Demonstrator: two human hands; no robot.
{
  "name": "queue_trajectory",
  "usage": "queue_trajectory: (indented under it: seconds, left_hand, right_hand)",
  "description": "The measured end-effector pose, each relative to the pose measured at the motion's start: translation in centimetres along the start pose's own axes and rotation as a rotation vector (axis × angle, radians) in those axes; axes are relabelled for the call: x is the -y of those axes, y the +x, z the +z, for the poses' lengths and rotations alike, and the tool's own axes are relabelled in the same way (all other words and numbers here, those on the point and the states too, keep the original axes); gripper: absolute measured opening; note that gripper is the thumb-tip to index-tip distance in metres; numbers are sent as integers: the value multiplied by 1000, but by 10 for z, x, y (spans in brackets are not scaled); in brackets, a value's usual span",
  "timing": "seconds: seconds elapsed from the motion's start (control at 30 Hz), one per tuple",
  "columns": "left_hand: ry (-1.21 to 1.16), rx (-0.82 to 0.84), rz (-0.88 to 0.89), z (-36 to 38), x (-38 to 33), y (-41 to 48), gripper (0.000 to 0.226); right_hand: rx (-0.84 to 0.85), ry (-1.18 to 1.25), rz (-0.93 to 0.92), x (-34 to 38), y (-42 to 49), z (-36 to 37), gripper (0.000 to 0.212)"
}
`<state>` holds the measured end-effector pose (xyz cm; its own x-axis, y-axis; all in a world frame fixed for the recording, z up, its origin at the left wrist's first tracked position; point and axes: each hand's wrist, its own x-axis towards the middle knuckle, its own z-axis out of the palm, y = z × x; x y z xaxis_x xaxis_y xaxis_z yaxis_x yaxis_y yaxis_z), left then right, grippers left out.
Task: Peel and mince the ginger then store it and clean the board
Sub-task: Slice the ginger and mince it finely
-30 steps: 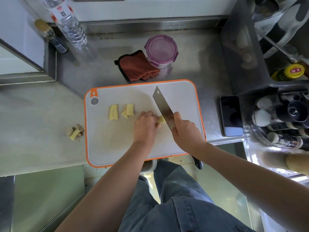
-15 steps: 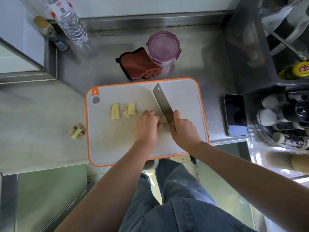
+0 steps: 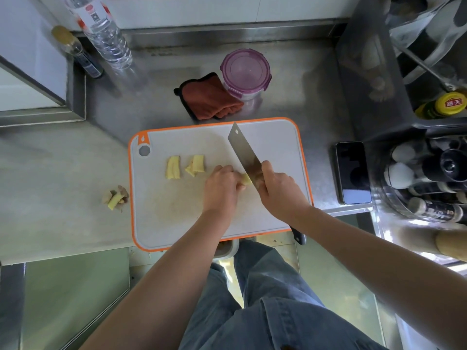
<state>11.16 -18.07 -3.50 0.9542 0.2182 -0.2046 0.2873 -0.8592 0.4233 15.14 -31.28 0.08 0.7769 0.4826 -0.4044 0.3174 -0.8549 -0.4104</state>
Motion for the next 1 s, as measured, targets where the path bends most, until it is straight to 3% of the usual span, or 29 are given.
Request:
queue_trajectory:
  seconds: [0.23,0.67,1.0]
  left_hand:
    - [-19,2,22,1,1,2,18]
    - [2,11,13,1,2,2,17]
    - [-13,6,-1,0,1,0,21]
  right_hand:
    - [32,-38,40,0,-10,4,15]
    - [-118,100,13,3,17,3,7]
    - [-6,27,8,3,-10,-1,8]
